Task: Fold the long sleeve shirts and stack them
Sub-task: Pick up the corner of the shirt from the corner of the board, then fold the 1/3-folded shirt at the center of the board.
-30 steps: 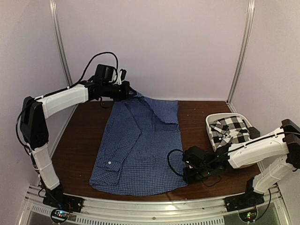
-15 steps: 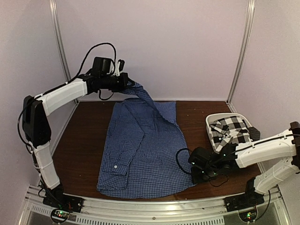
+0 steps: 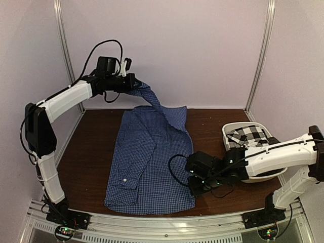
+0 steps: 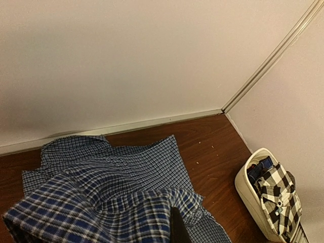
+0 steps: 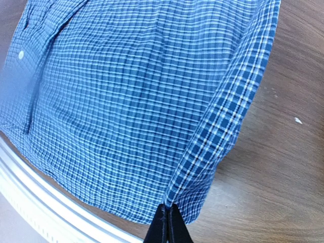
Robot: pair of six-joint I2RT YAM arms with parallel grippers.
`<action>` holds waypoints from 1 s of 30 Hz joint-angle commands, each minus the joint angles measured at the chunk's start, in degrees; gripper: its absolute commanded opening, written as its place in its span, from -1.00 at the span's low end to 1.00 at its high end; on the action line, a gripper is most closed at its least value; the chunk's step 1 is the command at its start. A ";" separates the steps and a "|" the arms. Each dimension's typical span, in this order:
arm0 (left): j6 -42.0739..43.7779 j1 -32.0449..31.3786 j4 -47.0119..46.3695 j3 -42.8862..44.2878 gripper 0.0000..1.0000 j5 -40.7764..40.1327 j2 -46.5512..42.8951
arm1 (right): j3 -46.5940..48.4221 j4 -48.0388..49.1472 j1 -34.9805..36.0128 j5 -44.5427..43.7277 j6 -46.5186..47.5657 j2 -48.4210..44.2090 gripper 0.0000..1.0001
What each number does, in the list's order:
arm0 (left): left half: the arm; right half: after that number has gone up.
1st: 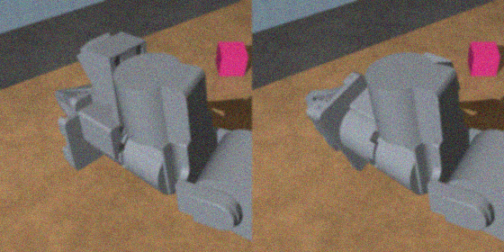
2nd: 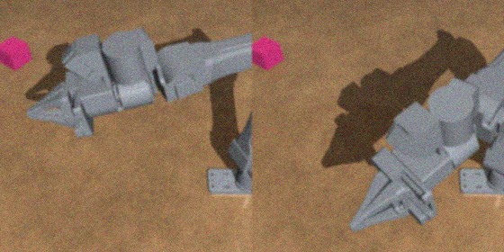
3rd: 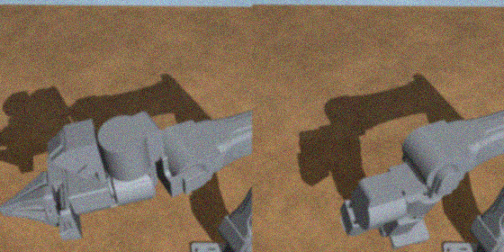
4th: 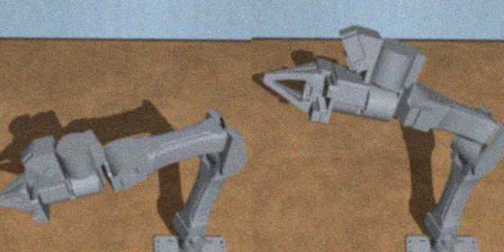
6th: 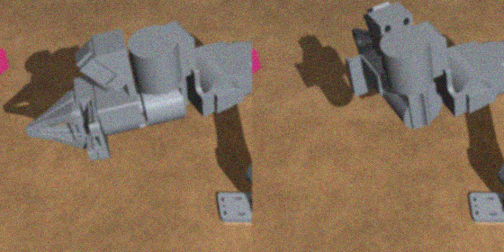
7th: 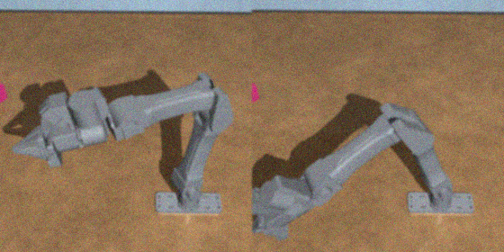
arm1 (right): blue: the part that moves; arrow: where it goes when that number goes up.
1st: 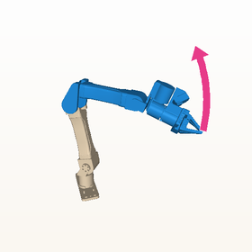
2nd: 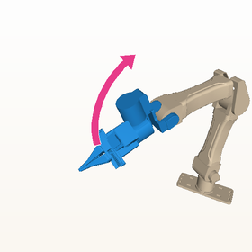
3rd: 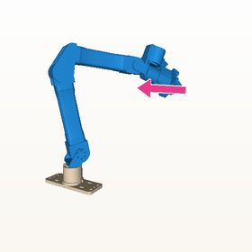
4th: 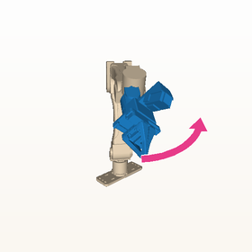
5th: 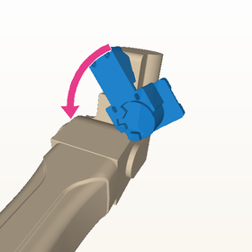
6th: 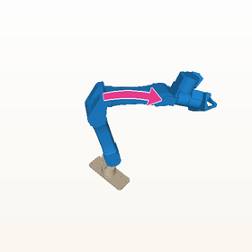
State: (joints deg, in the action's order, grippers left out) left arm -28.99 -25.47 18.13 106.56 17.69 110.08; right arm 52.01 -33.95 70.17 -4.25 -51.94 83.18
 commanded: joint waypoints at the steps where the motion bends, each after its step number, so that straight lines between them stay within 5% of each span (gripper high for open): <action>1: 3.01 2.59 -0.05 1.57 -1.00 -1.81 -1.77 | 5.90 1.71 1.22 3.72 5.35 5.89 -0.94; 15: 6.43 11.44 0.89 -6.19 -1.00 -4.20 -6.89 | 16.98 11.17 0.25 17.21 12.61 21.32 -0.91; 30: 7.80 12.11 1.38 1.64 -1.00 -1.78 -2.69 | 24.61 10.95 -1.07 21.39 15.04 26.99 -0.92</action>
State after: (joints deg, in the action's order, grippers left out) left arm -22.37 -13.50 21.15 105.27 14.92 106.72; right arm 74.06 -23.75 69.38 15.46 -38.17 108.77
